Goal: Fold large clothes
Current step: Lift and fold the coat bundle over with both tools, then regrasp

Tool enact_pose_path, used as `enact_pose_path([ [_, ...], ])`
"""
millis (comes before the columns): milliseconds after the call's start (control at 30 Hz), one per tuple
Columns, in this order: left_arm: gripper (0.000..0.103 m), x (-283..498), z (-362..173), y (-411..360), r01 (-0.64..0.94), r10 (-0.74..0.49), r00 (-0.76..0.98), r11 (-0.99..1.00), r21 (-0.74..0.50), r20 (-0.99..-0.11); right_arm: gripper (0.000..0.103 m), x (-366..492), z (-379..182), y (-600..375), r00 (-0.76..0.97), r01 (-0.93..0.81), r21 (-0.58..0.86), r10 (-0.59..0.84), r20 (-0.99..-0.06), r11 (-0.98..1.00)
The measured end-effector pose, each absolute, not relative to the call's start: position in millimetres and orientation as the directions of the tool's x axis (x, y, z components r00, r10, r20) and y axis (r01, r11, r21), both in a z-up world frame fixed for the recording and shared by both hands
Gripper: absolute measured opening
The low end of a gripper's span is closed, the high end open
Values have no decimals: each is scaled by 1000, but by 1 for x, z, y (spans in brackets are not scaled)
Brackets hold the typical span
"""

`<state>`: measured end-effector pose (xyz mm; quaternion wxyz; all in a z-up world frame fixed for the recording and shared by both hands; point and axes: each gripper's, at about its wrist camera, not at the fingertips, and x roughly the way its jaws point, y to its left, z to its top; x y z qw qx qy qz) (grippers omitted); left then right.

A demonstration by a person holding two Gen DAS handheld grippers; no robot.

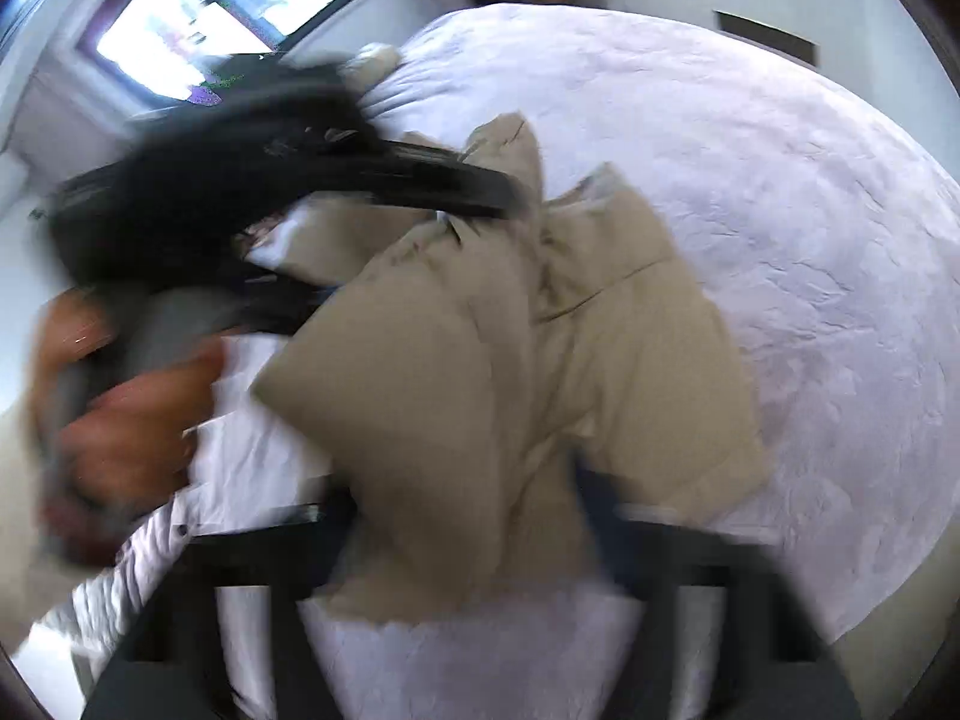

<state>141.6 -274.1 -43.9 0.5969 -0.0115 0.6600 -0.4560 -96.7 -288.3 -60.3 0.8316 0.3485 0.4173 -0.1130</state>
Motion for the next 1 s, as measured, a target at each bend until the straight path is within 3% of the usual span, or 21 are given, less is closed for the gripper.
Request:
enact_pose_path([
  [133, 80, 149, -11, -222, 642, -522, 81, 679, -357, -849, 12, -112, -78, -315, 647, 558, 572, 117, -754, 601],
  [267, 80, 156, -47, -194, 633, -346, 258, 766, -113, -902, 11, -129, -96, -328, 636, 618, 600, 125, -761, 509],
  [400, 80, 140, -94, -219, 576, -339, 227, 803, -155, -913, 11, -148, -118, -329, 620, 660, 615, 150, -770, 432],
  [667, 80, 161, -118, -338, 620, -274, 244, 782, -68, -930, 13, -152, -158, -362, 636, 692, 654, 170, -753, 307],
  [733, 80, 166, -121, -349, 616, -269, 237, 785, -69, -934, 23, -164, -157, -373, 646, 701, 667, 174, -744, 251],
  [867, 80, 166, -125, -351, 609, -260, 234, 790, -68, -937, 24, -183, -113, -388, 631, 727, 614, 54, -774, 306],
  [1000, 80, 166, -128, -354, 606, -247, 234, 793, -57, -940, 23, -171, -51, -382, 665, 657, 547, -57, -744, 519],
])
